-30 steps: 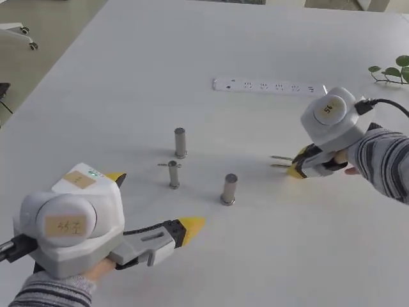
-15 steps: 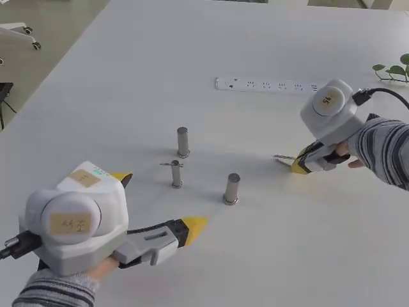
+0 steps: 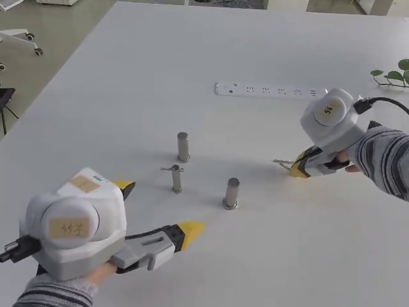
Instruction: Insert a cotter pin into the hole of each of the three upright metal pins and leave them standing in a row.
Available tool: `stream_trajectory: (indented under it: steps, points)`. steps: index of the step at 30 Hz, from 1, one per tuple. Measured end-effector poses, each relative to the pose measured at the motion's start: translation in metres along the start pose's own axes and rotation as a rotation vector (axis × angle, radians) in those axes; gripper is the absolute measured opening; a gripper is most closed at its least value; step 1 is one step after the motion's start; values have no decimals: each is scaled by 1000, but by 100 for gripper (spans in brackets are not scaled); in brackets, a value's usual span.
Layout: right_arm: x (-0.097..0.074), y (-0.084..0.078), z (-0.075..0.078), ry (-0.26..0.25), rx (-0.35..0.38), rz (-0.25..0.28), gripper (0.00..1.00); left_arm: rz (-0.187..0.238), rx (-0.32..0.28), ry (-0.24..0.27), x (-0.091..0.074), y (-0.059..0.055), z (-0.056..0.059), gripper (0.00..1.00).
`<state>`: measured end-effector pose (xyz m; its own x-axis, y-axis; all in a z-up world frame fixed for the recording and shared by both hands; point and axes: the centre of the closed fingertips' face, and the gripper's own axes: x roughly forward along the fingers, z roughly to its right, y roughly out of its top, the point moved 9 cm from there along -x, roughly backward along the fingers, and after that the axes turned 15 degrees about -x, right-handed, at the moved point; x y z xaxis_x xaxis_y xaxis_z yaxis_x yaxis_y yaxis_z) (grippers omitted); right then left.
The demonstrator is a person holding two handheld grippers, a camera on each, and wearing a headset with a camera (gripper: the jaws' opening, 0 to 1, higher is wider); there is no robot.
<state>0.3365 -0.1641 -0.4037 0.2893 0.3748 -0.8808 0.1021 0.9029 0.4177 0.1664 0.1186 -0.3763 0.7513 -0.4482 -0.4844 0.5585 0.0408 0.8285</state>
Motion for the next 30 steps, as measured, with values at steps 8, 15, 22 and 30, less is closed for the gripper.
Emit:
stream_trajectory:
  steps: [8,15,22,30]
  points:
    - [-17,10,-10,-58,-52,77,0,-15,30,-38,0,7,9,65]
    - [-32,21,-27,-91,-82,133,0,-28,49,-105,5,19,21,52]
    - [-40,29,-39,-116,-141,192,0,-74,54,-170,16,30,34,43]
    - [-52,38,-60,-136,-231,232,0,-105,73,-225,26,43,50,31]
